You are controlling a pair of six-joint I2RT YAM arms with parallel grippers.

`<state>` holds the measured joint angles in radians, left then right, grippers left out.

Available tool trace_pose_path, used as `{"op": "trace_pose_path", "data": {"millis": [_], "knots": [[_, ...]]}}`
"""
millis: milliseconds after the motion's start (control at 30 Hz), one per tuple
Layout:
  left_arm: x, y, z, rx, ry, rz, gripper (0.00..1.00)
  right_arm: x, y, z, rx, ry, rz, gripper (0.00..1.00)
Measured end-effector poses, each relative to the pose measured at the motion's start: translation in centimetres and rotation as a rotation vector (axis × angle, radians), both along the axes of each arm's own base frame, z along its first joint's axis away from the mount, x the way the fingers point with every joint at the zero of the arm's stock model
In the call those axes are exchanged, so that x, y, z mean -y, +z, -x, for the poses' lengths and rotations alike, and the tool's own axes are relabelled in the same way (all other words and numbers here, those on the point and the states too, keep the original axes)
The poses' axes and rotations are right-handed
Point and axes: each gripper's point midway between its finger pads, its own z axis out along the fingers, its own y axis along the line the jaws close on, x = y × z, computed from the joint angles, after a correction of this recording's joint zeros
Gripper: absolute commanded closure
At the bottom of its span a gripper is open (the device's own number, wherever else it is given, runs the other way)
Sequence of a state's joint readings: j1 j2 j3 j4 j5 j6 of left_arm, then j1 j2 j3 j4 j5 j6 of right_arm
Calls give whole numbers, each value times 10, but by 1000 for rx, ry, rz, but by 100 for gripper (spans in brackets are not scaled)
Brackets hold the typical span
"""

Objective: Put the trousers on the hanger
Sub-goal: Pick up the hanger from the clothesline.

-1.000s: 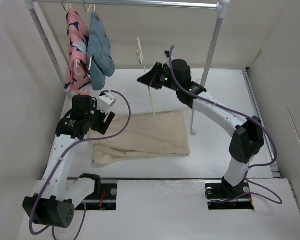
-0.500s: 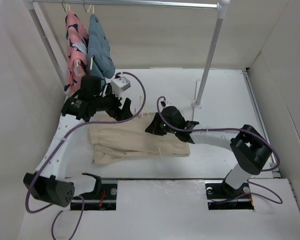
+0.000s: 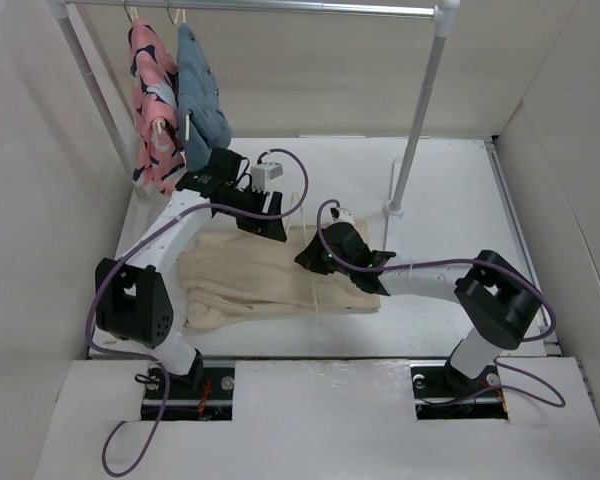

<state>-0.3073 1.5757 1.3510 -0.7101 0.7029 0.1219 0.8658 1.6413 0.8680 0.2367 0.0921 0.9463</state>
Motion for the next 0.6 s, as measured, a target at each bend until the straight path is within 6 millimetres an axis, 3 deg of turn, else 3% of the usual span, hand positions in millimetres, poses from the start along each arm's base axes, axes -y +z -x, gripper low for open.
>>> {"op": "trace_pose_path", "data": {"millis": [233,367,433,533,600], "knots": [[10,15,-9,20,-3,49,43,-4,-4,2,2,3,0,100],[10,14,-10,16,3,50,61,-5,-15,3,-13,7,17,100],[10,14,-11,17,4,48,62,-5,-21,4,-23,10,28,100],[10,11,-11,13,7,41,75,-5,-27,5,-31,12,37,100],[8,8,-12,7,12,33,76,-5,-27,5,-31,12,38,100]]}}
